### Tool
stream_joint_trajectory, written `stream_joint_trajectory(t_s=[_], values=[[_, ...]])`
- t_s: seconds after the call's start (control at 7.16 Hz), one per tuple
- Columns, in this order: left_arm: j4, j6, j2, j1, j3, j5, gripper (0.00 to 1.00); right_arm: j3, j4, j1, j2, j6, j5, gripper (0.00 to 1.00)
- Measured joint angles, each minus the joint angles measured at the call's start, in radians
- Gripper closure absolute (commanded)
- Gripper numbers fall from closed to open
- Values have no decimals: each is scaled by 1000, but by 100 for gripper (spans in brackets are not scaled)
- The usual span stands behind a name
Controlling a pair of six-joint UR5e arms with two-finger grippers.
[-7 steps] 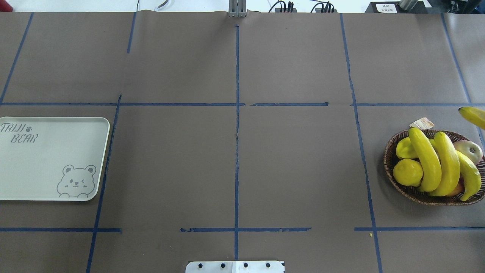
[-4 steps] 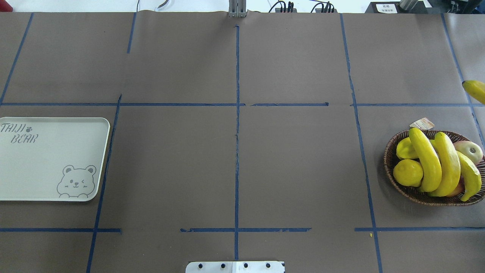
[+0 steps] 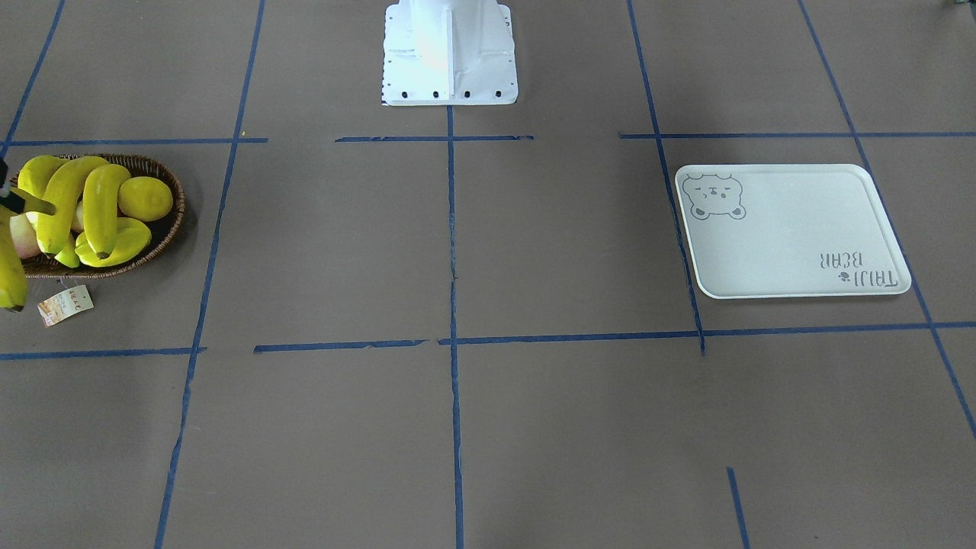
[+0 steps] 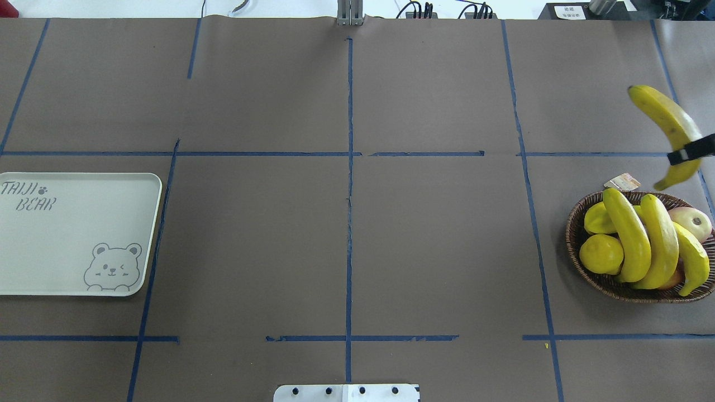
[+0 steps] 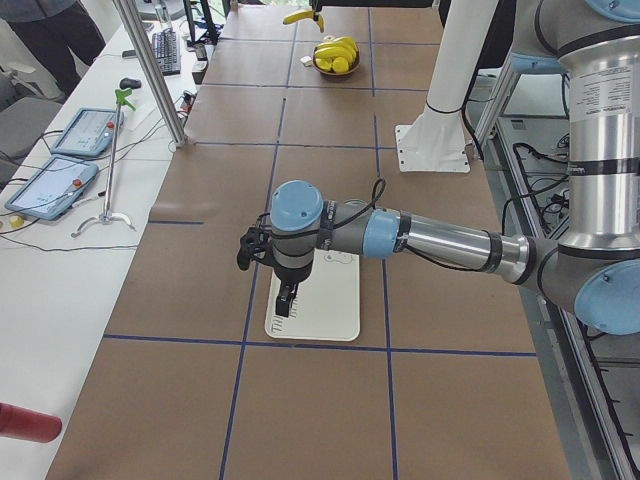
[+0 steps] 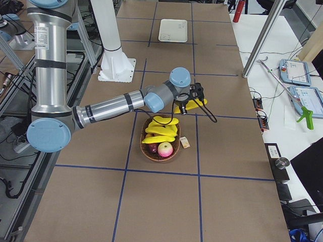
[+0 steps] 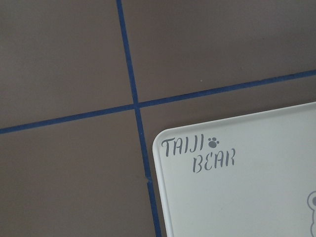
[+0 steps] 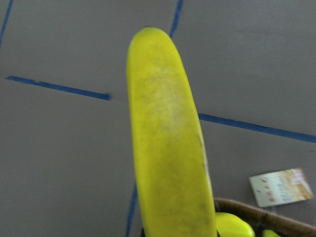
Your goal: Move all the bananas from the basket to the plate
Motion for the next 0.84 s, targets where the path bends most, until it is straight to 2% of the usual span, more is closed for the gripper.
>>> stream_joint_trajectory(t_s=[0.14,0.56,0.7,0.84], values=[[-76,-92,-4,42,1,-21,0,8,1,-78,71,145,-37,95],[-365,-503,-34,213,-15,-57,0,48,10,-315,238,488,-223,96],[-431,-645,-76,287,-15,-58,0,48,60,-390,281,585,-286,96],[-463,-801,-145,357,-9,-55,0,43,164,-475,301,686,-363,95]])
